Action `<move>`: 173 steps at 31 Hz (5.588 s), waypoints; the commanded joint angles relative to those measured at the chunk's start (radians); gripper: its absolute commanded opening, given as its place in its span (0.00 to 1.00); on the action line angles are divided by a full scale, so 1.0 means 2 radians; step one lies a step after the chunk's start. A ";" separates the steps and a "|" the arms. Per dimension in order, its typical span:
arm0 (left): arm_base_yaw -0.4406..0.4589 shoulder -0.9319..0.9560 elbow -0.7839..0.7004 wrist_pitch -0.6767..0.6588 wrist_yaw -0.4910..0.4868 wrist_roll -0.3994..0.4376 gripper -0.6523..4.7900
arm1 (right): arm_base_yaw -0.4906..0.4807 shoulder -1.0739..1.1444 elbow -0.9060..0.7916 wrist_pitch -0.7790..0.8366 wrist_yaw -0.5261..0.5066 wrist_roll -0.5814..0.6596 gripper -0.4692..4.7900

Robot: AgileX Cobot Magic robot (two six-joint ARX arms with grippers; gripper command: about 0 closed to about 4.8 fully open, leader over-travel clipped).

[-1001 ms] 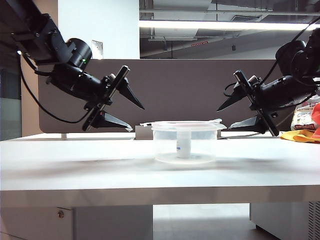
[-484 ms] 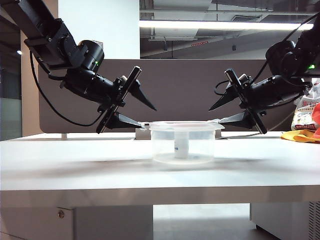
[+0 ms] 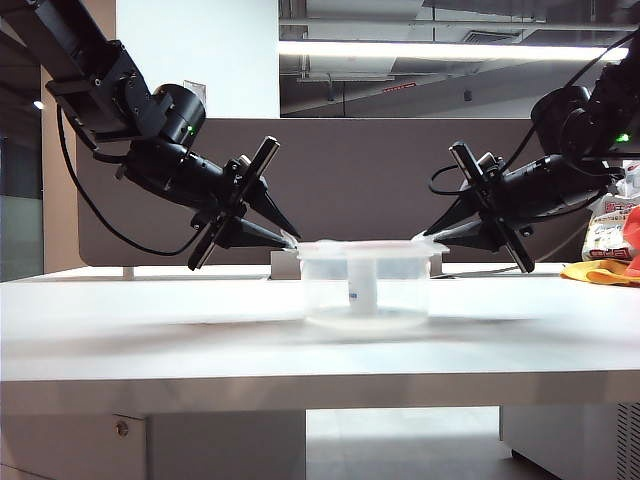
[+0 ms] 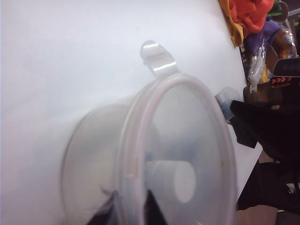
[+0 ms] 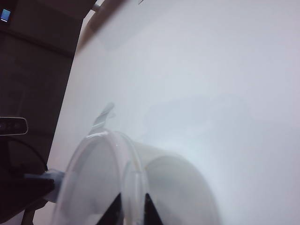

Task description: Remove the lid of the round box, pick up the small white medicine bottle inside, and place it on the table.

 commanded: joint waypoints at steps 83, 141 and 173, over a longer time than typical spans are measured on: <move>0.168 -0.046 0.064 -0.218 -0.064 0.192 0.80 | 0.181 -0.011 0.015 0.215 -0.138 0.095 0.79; -0.066 -0.139 0.194 -0.368 -0.248 0.359 0.27 | -0.086 -0.057 0.193 -0.147 0.131 -0.409 0.07; -0.066 -0.134 0.193 -0.441 -0.256 0.396 0.27 | 0.176 -0.106 0.193 -0.395 0.392 -0.459 0.42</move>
